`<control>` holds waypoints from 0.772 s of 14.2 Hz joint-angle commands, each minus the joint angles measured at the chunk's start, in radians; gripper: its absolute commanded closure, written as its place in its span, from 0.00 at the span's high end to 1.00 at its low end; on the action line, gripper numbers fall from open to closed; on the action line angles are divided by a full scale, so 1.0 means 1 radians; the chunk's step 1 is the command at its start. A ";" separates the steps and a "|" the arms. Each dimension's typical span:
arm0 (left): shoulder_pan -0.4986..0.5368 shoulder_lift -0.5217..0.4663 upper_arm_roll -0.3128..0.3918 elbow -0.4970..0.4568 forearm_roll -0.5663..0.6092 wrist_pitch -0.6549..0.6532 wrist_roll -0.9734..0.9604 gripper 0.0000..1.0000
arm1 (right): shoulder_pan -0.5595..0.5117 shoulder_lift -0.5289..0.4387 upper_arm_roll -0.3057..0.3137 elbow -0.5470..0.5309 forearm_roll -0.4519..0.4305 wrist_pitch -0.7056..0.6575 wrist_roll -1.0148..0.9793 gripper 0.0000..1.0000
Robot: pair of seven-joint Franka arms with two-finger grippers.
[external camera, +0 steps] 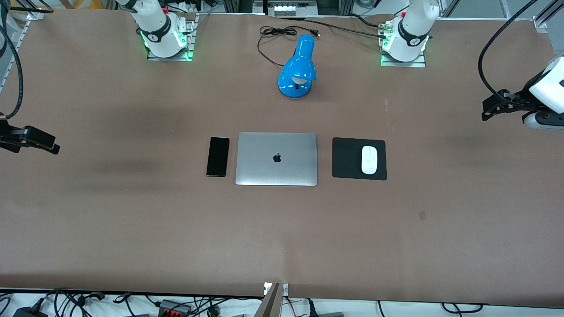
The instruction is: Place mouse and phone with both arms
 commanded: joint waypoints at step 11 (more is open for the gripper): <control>0.000 0.015 -0.001 0.029 -0.018 -0.003 -0.006 1.00 | -0.001 -0.315 0.009 -0.425 -0.026 0.094 -0.020 1.00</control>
